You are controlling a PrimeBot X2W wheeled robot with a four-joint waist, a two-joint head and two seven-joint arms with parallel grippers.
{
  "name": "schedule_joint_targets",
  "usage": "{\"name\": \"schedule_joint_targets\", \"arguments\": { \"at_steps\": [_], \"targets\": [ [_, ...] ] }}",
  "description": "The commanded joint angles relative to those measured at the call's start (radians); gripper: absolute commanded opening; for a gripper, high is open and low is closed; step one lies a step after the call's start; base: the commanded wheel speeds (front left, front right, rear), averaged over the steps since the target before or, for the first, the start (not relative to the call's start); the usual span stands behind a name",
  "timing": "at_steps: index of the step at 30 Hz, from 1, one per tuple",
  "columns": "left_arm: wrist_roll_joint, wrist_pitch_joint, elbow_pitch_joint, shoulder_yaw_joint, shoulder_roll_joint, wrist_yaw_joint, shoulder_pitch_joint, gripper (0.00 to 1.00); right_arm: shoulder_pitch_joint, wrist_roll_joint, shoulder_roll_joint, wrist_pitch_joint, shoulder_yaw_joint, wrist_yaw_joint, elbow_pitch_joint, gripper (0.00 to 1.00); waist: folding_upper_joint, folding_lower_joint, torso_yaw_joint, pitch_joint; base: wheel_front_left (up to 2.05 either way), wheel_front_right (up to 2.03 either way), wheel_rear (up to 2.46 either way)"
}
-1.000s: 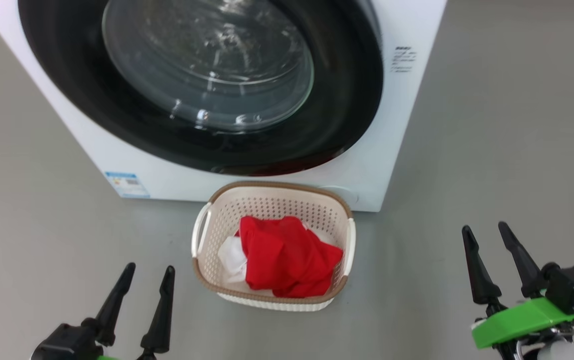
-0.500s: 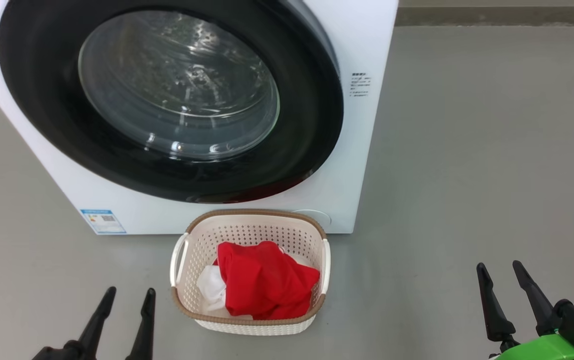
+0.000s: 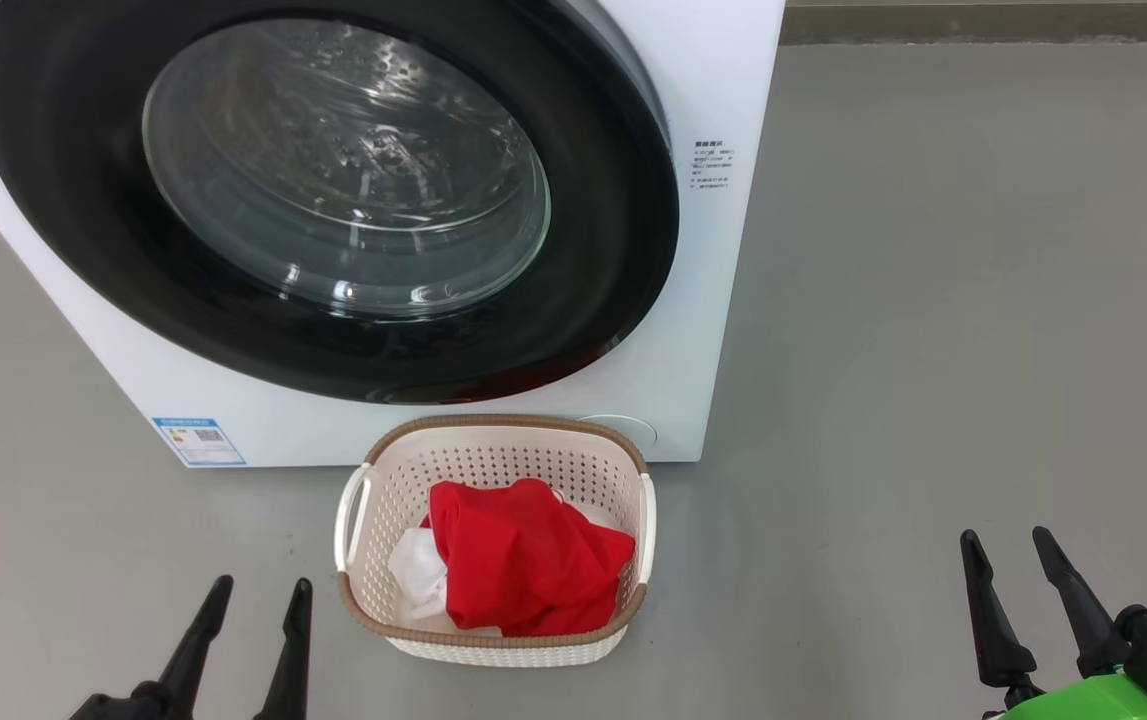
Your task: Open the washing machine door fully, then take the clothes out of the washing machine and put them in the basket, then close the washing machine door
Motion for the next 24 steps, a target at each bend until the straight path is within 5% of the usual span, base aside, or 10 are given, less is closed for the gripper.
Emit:
{"name": "schedule_joint_targets", "arguments": {
  "at_steps": [1,6,7,19,24],
  "targets": [
    [0.007,-0.009,-0.018,0.037,0.012,-0.005,-0.017,1.0,-0.013,0.003,-0.01,-0.006,0.019,-0.001,-0.027,1.0,-0.0001,0.0,0.001,0.0,0.0,0.0,0.0],
    [-0.005,-0.009,-0.013,0.035,0.008,-0.005,-0.014,1.0,-0.009,0.001,-0.009,-0.006,0.017,-0.001,-0.027,1.0,-0.0001,0.0,0.005,-0.004,0.0,0.0,0.0],
    [-0.004,0.0,0.008,-0.001,-0.002,0.0,0.0,0.0,0.0,0.0,0.002,0.0,-0.002,0.0,-0.001,0.0,-0.0001,0.0,0.005,-0.003,0.0,0.0,0.0],
    [-0.078,0.024,0.069,-0.007,-0.031,0.001,-0.004,0.0,-0.004,0.07,0.025,0.022,-0.002,0.0,0.058,0.0,-0.0001,0.0023,-0.001,-0.008,0.0,0.0,0.0],
    [-0.132,0.036,0.071,-0.003,-0.032,0.001,-0.011,0.0,-0.013,0.12,0.025,0.036,-0.003,0.0,0.058,0.0,-0.0001,0.0002,-0.006,-0.008,0.0,0.0,0.0]
  ]
}}
